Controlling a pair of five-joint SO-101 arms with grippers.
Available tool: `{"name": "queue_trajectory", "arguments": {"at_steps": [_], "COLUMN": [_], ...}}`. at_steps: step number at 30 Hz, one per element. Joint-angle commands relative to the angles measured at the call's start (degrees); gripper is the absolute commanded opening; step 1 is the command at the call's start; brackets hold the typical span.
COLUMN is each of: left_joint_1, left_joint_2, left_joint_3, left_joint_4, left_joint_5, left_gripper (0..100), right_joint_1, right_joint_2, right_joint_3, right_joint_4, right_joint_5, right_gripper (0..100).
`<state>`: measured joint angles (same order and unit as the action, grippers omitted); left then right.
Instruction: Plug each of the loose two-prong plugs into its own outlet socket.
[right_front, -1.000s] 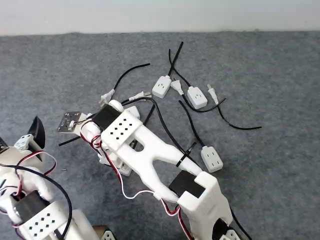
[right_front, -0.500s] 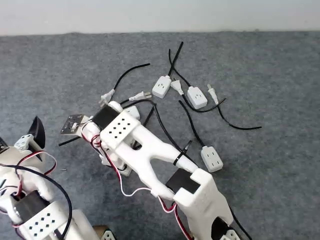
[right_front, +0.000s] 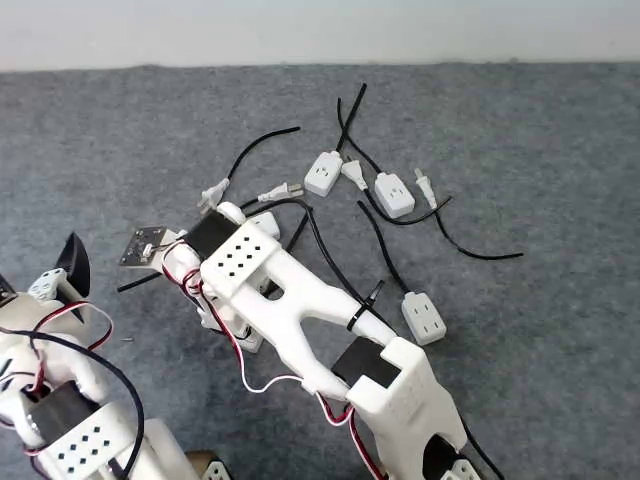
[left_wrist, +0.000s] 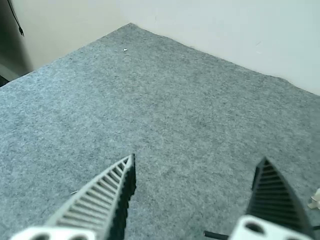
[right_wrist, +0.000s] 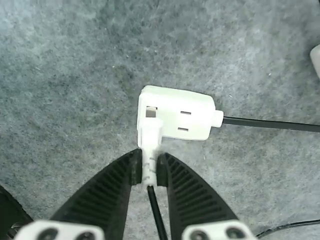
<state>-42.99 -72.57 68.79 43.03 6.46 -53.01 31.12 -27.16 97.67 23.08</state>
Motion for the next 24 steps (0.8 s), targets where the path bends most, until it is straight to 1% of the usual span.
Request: {"name": "queue_trajectory", "arguments": {"at_steps": [1, 8, 11, 16, 24], "left_joint_1": [0.0, 0.0, 0.0, 0.0, 0.0], "left_joint_2": [-0.5, -0.5, -0.5, -0.5, -0.5], "left_joint_3": [-1.8, -1.8, -1.8, -1.7, -1.7], "left_joint_4": [-0.8, -0.8, -0.9, -0.9, -0.9], "left_joint_5": [0.5, 0.5, 0.5, 0.5, 0.5], "left_gripper": [37, 37, 37, 37, 37], "right_joint_1": [0.0, 0.0, 0.0, 0.0, -0.1], "right_joint_2": [1.2, 1.2, 1.2, 1.4, 5.9], "right_joint_3": [-0.8, -0.6, -0.6, -0.5, -0.5], "right_joint_4": [-2.3, -4.0, -5.5, -6.1, -5.8], "right_joint_5": [0.8, 0.7, -1.0, -1.1, -1.2], "right_gripper": [0.9, 0.9, 0.9, 0.9, 0.9]}}
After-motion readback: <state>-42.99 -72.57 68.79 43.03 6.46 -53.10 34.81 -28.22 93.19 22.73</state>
